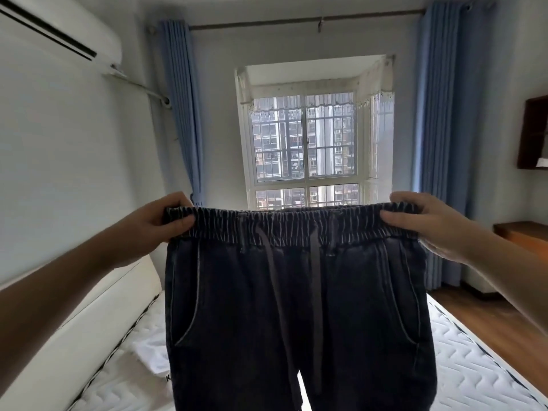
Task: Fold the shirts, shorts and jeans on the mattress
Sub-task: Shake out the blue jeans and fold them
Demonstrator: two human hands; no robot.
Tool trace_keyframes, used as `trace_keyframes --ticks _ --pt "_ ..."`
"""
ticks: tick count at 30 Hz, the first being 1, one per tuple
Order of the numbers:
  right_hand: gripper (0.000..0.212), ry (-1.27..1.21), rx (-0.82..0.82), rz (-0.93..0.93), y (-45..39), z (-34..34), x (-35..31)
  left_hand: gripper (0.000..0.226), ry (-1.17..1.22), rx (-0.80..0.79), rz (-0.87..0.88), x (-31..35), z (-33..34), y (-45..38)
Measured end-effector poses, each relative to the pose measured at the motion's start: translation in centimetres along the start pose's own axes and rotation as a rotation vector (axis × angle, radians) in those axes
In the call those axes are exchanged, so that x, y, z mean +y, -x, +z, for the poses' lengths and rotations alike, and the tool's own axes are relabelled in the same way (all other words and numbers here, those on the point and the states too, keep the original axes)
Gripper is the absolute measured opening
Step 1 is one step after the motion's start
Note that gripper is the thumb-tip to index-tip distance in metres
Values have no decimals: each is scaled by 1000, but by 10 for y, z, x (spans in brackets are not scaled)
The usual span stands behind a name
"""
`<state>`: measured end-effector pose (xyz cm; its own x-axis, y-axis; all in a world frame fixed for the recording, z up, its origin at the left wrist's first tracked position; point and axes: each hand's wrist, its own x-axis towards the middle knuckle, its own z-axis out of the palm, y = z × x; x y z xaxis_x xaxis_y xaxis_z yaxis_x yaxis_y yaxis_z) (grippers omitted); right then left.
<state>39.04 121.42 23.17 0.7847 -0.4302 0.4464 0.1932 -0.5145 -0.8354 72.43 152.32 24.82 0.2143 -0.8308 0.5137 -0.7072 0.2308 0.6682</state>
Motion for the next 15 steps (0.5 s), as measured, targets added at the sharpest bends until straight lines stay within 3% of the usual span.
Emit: trace_keyframes --ticks 2,8,12,15 --pt "17 -188 52 35 -2 3 2 28 139 44 -14 3 7 -2" --pt "23 -341 284 114 -6 36 12 19 482 344 -153 -1 54 -4" --pt "18 -302 400 179 -12 59 21 25 576 584 -248 -1 95 -9" --pt "26 -249 465 177 -12 80 20 21 577 681 -263 3 125 -12"
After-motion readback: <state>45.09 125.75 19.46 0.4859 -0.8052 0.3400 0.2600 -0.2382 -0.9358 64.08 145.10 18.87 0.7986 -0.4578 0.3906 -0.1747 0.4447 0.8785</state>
